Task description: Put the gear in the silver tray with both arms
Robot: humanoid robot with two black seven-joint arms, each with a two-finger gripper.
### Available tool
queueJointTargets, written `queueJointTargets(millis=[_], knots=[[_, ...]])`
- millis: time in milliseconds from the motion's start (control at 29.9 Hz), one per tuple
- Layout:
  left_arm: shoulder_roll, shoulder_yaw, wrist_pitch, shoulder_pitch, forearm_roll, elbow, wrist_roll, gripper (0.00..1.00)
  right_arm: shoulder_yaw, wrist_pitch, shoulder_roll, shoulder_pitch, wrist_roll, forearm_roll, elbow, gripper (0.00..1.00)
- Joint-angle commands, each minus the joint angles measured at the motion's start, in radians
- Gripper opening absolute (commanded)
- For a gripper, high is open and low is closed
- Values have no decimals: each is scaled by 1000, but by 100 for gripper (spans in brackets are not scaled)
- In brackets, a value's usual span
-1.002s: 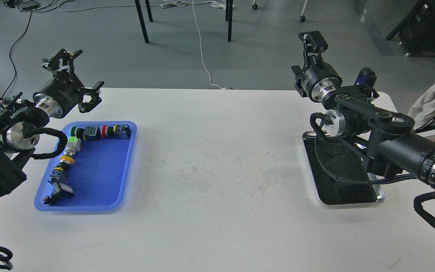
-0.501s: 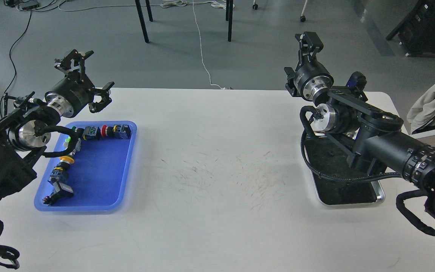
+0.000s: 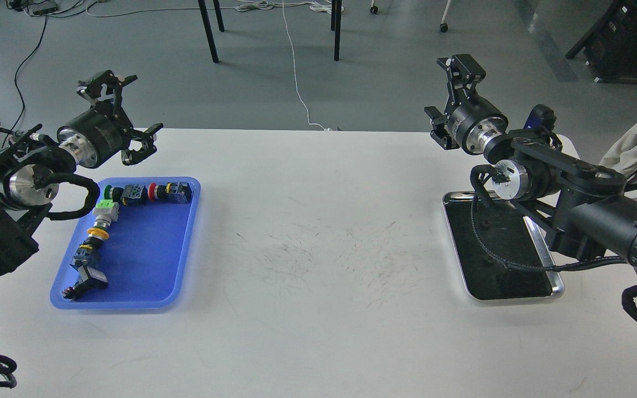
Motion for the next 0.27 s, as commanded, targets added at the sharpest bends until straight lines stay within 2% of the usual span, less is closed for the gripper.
queueJointTargets(millis=[0,234], knots=[[4,-1,-2,1,0,2,0,98,10,19,-13,-13,7,-2,-2,99],[4,-2,-1,1,0,2,0,98,12,19,-14,-3,15,-4,-4,99]])
